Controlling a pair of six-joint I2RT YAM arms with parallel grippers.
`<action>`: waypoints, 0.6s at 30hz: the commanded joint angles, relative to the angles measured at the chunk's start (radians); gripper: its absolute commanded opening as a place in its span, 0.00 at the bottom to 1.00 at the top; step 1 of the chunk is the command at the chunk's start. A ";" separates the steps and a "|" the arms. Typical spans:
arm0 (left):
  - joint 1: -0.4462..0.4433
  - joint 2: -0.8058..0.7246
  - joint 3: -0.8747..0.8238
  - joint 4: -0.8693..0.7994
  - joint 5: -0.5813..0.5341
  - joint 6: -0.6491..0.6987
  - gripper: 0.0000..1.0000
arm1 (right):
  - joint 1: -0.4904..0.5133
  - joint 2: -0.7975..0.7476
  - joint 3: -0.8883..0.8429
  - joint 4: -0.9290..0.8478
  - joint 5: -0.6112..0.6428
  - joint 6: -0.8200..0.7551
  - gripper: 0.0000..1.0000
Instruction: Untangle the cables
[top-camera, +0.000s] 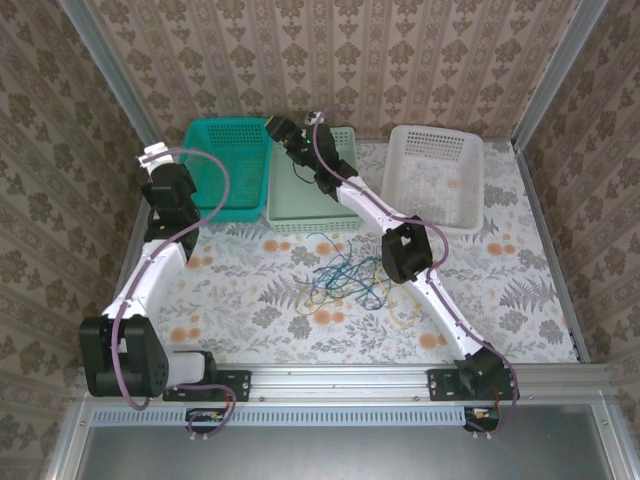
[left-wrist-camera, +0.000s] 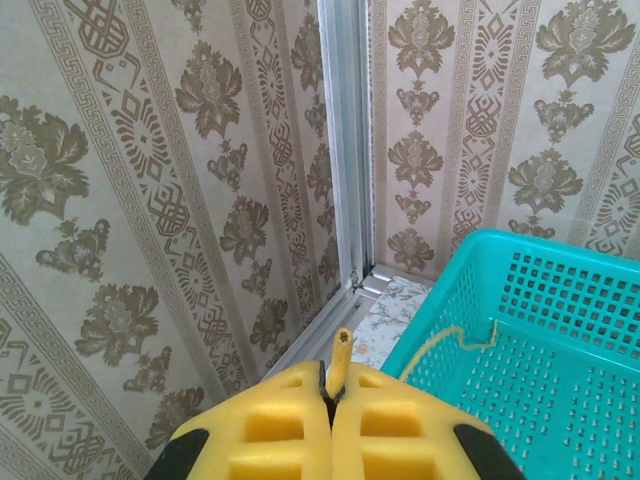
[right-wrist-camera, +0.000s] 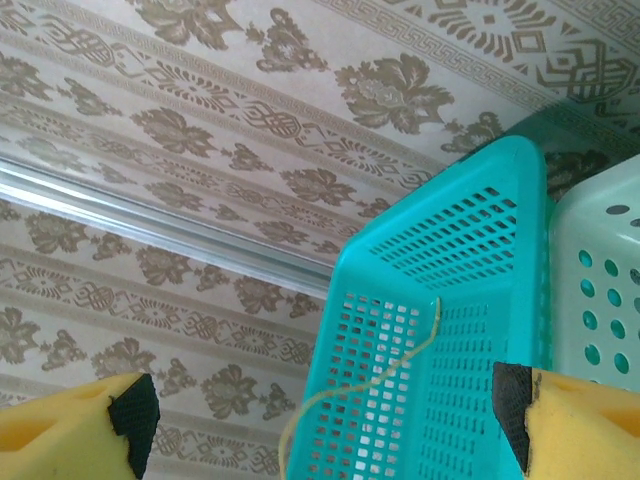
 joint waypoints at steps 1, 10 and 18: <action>-0.021 0.003 0.020 0.001 0.079 -0.039 0.00 | -0.003 -0.103 -0.057 0.000 -0.070 -0.033 0.90; -0.044 0.057 0.004 0.078 0.263 -0.050 0.00 | -0.005 -0.333 -0.334 0.038 -0.166 -0.172 0.88; -0.034 0.196 0.046 0.123 0.260 -0.058 0.00 | -0.009 -0.640 -0.778 0.110 -0.145 -0.329 0.89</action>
